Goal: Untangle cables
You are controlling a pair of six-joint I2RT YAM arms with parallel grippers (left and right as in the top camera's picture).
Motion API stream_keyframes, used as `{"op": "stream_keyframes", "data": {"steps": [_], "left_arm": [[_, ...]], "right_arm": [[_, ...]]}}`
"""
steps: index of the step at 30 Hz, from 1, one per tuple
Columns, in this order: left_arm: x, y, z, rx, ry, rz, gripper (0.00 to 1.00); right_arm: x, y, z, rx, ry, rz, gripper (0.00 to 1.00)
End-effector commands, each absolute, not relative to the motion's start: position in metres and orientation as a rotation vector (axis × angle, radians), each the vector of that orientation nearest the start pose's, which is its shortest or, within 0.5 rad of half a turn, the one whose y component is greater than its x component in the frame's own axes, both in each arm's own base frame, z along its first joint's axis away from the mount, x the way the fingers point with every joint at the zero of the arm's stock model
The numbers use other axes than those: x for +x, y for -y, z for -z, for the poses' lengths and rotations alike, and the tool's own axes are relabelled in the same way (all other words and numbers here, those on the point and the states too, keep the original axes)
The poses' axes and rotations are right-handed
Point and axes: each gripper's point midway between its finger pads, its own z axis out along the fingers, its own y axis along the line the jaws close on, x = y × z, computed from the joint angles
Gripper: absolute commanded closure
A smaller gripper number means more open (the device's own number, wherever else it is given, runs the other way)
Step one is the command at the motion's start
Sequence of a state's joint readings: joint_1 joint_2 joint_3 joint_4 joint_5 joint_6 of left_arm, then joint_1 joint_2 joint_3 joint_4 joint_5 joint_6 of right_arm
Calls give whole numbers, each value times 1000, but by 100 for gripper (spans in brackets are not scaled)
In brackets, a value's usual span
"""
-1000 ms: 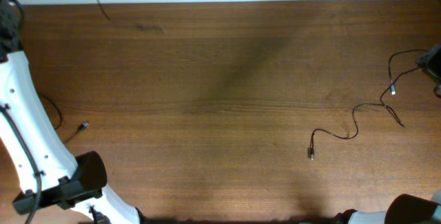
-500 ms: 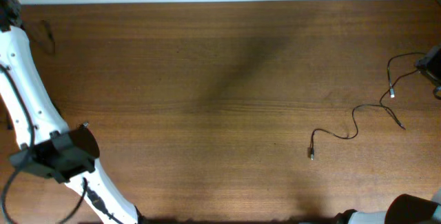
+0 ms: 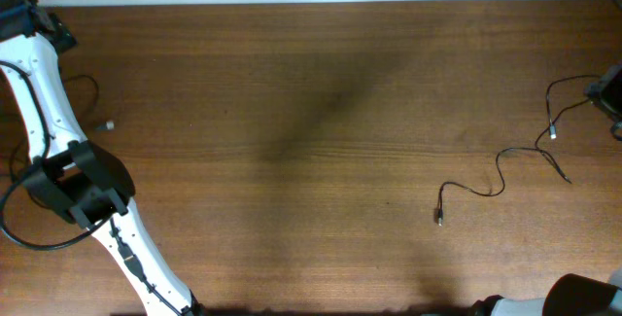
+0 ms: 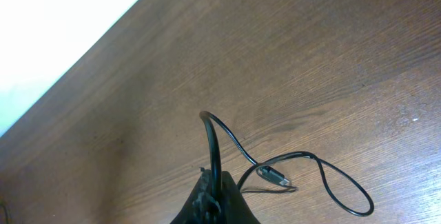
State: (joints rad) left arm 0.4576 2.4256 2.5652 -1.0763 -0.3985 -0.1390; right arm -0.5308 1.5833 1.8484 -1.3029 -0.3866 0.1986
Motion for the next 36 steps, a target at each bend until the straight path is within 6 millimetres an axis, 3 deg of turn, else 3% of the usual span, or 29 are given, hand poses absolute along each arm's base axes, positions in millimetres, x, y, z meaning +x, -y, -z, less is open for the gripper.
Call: {"op": "stream_keyframes", "data": {"steps": [1, 5, 9, 13, 16, 18, 20, 21, 26, 33, 36], "left_arm": [[503, -309, -182, -874, -2404, -506, 1], [499, -281, -198, -830, -2454, -334, 1], [509, -209, -292, -520, -2340, 67, 0], [495, -149, -377, -272, -2181, 242, 0], [478, -118, -412, -197, -2132, 269, 0], [466, -87, -427, -130, -2127, 292, 0], [460, -51, -430, 8, -2141, 331, 1], [456, -24, -426, 114, -2157, 394, 1], [435, 75, -402, 468, -2216, 612, 1], [409, 179, -369, 823, -2238, 735, 1], [401, 213, -354, 947, -2217, 815, 1]], "right_arm": [[344, 125, -300, 754, -2420, -366, 96], [347, 108, -299, 708, -2451, -388, 96], [362, 53, -300, 510, -2505, -446, 96], [370, -11, -305, 292, -2530, -548, 96], [375, -65, -315, 110, -2499, -658, 96], [380, -101, -334, 19, -2426, -774, 96], [382, -125, -357, -38, -2356, -843, 96], [380, -136, -370, -83, -2318, -869, 96], [368, -161, -416, -202, -2205, -896, 96], [356, -173, -425, -266, -2182, -1002, 96], [352, -177, -427, -286, -2177, -1040, 96]]}}
